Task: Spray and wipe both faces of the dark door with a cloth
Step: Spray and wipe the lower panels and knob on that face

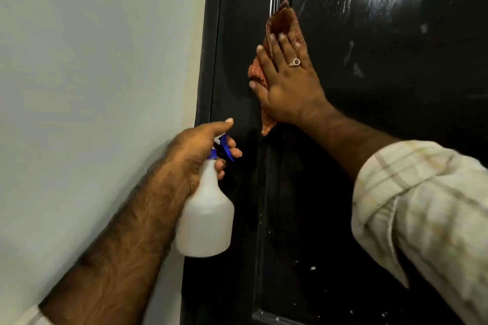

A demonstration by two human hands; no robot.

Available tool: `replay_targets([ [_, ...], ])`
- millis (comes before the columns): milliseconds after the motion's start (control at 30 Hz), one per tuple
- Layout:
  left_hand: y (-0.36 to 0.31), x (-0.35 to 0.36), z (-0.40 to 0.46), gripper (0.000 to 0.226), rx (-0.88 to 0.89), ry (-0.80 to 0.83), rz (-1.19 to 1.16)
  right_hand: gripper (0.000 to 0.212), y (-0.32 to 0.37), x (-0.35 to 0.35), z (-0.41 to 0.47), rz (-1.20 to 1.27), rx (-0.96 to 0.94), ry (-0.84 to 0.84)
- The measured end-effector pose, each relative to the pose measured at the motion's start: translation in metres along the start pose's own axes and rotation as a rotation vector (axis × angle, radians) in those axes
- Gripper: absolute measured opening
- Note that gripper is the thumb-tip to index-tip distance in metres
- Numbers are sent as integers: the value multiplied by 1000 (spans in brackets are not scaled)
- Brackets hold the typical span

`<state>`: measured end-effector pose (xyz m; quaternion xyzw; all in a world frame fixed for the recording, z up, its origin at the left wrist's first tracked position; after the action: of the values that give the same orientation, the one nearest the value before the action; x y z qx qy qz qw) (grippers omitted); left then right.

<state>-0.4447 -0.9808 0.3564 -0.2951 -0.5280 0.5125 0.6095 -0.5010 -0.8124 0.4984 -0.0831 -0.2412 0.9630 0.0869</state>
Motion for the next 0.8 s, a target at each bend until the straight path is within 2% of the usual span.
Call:
replay_targets([
  [100, -12, -10, 0, 48, 28, -23, -24, 78, 26, -1, -34, 35, -40, -1],
  [167, -13, -18, -5, 50, 45, -30, -31, 73, 49, 2, -90, 90, -231, 12],
  [267, -10, -26, -15, 54, 48, -45, -12, 64, 90, 14, -198, 124, -655, 34],
  [333, -7, -30, -17, 54, 35, -65, -11, 62, 104, 23, -235, 82, -816, 65],
  [400, -4, -32, -17, 53, 34, -75, -6, 62, 97, 22, -209, 91, -743, 34],
  [467, -1, -32, -14, 52, 67, -97, 3, 66, 78, 15, -150, 78, -545, -24],
  [633, 2, -37, -10, 53, 92, -133, 35, 74, 31, -3, 15, 74, -125, 24],
  [733, -1, -40, -8, 48, 102, -108, -3, 73, 52, 1, 24, 61, -78, -10],
  [800, -2, -41, -7, 48, 116, -100, -5, 69, 92, 9, -24, 97, -230, -54],
])
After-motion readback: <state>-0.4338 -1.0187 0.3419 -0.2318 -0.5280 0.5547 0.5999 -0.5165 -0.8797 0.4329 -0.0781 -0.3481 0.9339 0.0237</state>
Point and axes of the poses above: each hand's wrist, its own z-axis towards the middle knuckle, its own x-axis out of the palm, y = z × x, the point moved 5 cm from there along z, towards the middle knuckle, and after that the axes turned 14 degrees about -z, right-handed, at the moved point
